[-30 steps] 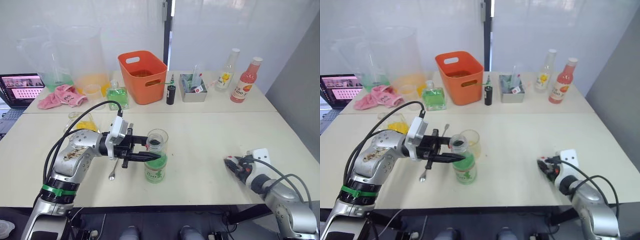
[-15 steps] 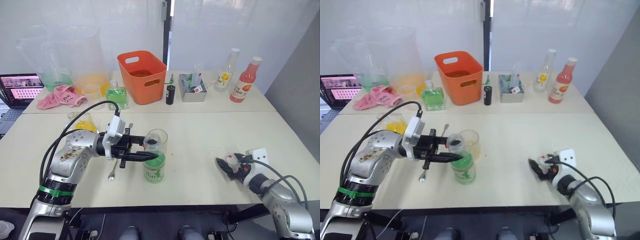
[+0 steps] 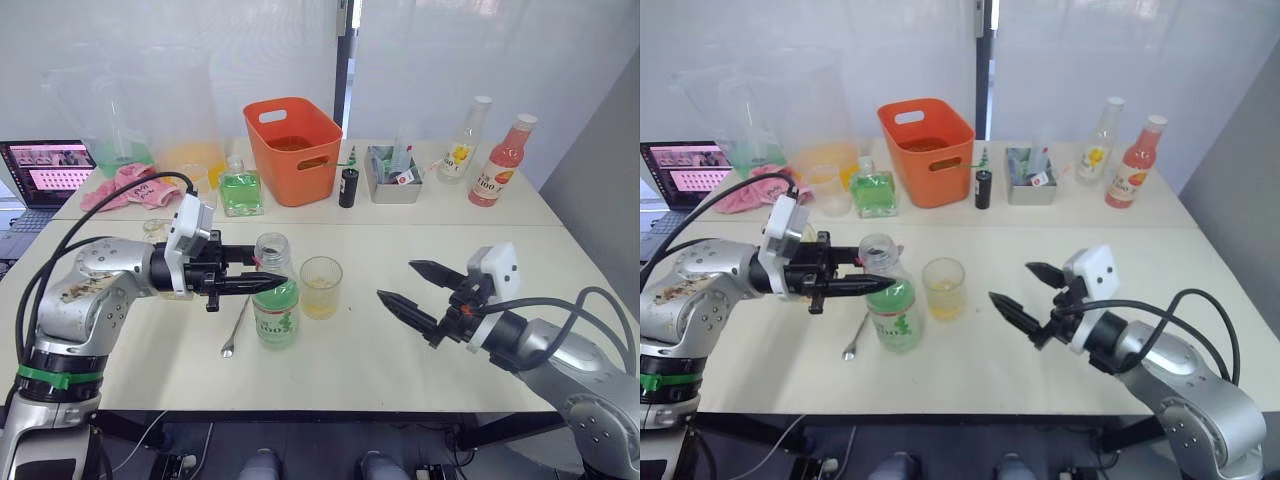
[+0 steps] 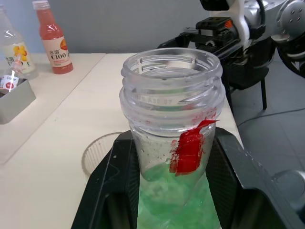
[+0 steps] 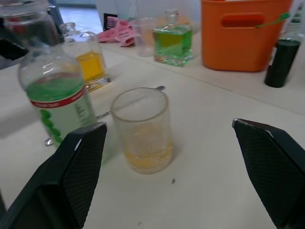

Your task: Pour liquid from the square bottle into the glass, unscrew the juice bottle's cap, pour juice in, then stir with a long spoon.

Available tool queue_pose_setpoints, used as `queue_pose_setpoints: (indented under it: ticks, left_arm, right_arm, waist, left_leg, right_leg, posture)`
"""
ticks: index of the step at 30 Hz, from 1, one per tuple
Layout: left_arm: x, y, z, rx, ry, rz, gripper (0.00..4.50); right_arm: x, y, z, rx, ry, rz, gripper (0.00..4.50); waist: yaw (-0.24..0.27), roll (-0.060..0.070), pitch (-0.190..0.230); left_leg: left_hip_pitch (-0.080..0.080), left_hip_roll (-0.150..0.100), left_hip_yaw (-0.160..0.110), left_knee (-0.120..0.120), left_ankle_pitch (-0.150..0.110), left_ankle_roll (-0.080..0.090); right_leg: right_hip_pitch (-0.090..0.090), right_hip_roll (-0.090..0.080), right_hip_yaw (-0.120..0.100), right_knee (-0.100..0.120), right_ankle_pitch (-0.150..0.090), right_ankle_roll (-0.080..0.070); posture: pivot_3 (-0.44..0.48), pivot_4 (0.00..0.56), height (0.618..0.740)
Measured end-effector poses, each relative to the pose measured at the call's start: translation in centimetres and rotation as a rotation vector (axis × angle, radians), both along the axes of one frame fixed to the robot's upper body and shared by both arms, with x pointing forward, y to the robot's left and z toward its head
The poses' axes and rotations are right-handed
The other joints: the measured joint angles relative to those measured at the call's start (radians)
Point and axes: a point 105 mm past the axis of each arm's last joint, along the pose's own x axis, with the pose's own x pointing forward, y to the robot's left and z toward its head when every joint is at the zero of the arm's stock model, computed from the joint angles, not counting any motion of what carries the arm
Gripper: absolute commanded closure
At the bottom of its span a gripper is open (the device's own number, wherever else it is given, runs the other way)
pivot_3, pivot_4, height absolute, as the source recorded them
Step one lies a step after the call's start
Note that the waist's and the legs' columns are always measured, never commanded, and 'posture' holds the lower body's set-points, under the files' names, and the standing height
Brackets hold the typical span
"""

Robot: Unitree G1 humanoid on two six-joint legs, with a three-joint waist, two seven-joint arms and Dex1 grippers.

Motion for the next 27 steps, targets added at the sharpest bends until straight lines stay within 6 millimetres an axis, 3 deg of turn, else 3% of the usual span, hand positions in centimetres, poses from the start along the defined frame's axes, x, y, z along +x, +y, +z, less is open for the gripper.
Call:
queue_pose_setpoints:
  ticks: [5,8,15,22,27]
  left_arm:
    - [2.9,1.1,1.5,0.025,-0.143,0.122,2.75]
    - [3.8,1.1,1.2,0.036,-0.182,0.14,2.75]
    - [7.7,-1.2,0.0,0.109,-0.408,0.187,2.75]
    - [9.6,-2.9,-1.6,0.201,-0.655,0.176,2.75]
    - [10.2,-3.0,-2.4,0.27,-0.802,0.179,2.75]
  right_arm:
    - [0.0,1.2,-0.7,-0.006,0.042,0.021,0.04]
    - [0.0,1.7,-1.0,-0.015,0.054,0.027,0.04]
    - [0.3,2.3,-1.9,-0.034,0.065,-0.009,0.04]
    - [0.6,2.8,-1.7,-0.005,0.055,-0.045,0.04]
    - [0.6,3.2,-1.6,0.006,0.051,-0.064,0.04]
  waist:
    - [0.007,0.0,0.0]
    - [0.01,0.0,0.0]
    - [0.016,-0.001,0.0]
    - [0.01,-0.002,0.001]
    - [0.011,-0.002,0.001]
  left_leg:
    - [-0.001,0.0,0.0,0.0,0.0,0.0]
    - [-0.002,0.0,0.0,0.0,0.0,0.0]
    - [-0.003,-0.001,-0.001,0.001,0.0,0.0]
    - [-0.003,-0.001,-0.001,0.001,0.0,0.0]
    - [-0.004,-0.001,-0.001,0.001,0.0,0.0]
  right_leg:
    - [0.0,0.0,0.0,-0.001,0.0,0.0]
    - [-0.001,0.0,0.0,-0.002,0.0,0.0]
    - [-0.001,0.0,-0.001,-0.002,0.0,0.0]
    - [-0.002,0.0,-0.001,0.0,0.0,0.0]
    - [-0.002,0.0,-0.001,0.0,0.0,0.0]
  posture:
    - [0.0,0.15,0.739]
    - [0.0,0.15,0.739]
    - [0.0,0.15,0.739]
    - [0.0,0.15,0.739]
    - [0.0,0.15,0.739]
